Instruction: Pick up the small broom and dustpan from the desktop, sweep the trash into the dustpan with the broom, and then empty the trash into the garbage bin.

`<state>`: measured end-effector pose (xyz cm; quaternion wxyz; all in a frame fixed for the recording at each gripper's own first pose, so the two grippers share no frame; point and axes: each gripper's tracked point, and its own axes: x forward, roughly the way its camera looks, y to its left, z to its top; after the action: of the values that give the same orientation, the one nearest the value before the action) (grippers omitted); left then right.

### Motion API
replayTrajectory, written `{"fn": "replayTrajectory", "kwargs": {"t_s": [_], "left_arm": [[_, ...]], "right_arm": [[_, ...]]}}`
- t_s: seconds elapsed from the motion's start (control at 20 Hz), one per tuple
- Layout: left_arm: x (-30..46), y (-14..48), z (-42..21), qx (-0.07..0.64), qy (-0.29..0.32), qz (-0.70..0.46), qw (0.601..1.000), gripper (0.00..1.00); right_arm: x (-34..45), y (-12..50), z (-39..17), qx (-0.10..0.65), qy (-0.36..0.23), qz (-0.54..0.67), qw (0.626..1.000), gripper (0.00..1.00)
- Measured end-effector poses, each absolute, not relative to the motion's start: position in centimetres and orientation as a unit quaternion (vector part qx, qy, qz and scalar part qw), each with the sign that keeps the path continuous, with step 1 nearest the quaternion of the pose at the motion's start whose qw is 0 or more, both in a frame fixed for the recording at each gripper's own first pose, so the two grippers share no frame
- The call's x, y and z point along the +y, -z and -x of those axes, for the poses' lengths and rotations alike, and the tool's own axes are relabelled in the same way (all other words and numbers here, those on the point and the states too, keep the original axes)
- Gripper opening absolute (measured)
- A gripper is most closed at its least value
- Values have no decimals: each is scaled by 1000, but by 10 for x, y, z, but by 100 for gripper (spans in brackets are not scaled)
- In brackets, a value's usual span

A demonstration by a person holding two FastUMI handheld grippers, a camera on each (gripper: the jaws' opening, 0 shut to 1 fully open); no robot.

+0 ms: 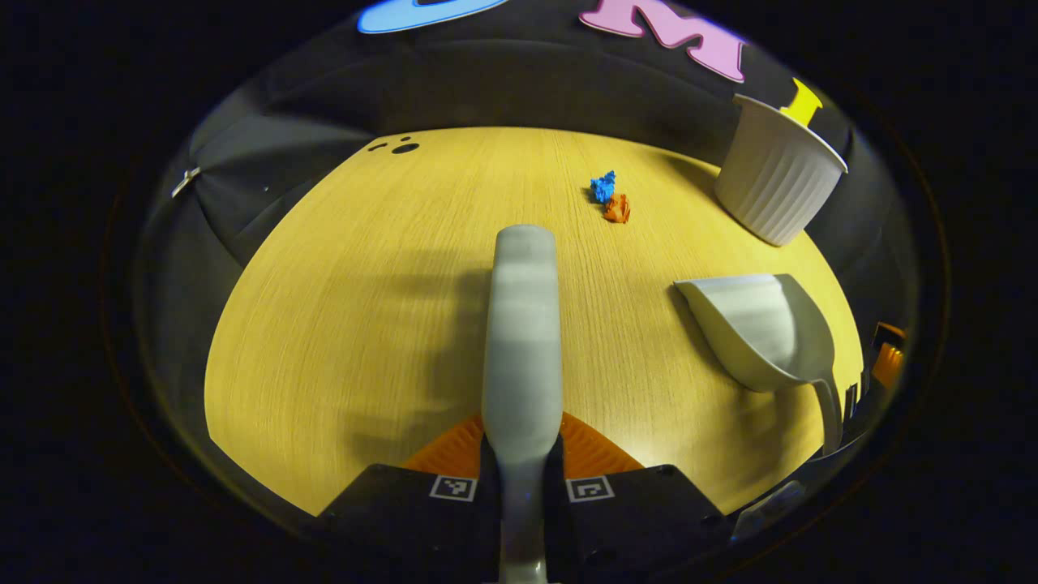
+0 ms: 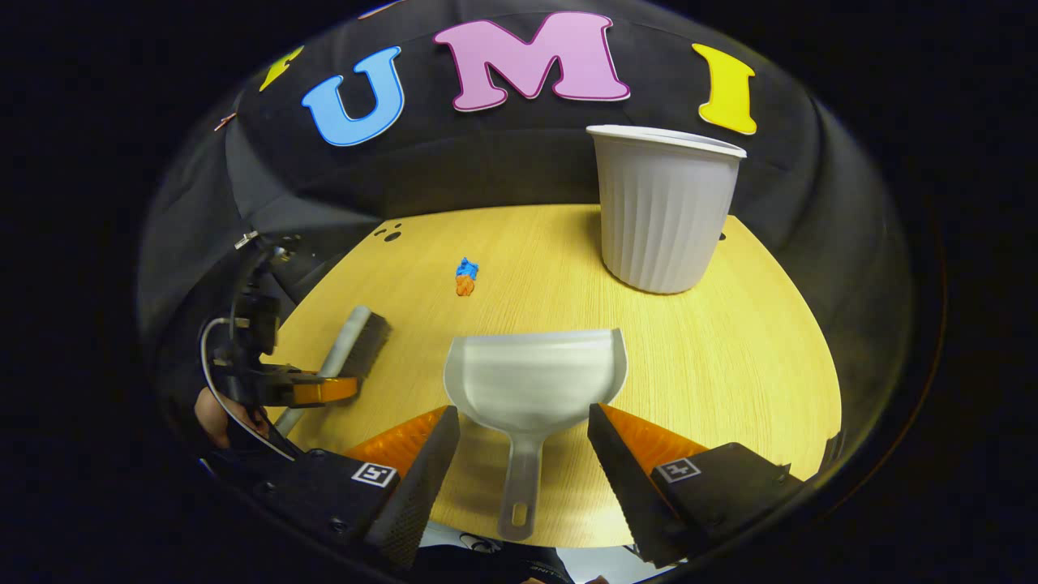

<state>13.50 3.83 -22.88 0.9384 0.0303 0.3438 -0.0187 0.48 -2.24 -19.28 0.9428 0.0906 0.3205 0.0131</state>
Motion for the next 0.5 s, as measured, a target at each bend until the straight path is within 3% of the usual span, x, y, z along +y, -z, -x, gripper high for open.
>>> {"fn": "replayTrajectory", "kwargs": {"t_s": [0.5], "left_arm": [[61,206,-62,323,-7,-3,946,25]], "right_arm": [[-23,266,9,431,35,-107,895,99]]}}
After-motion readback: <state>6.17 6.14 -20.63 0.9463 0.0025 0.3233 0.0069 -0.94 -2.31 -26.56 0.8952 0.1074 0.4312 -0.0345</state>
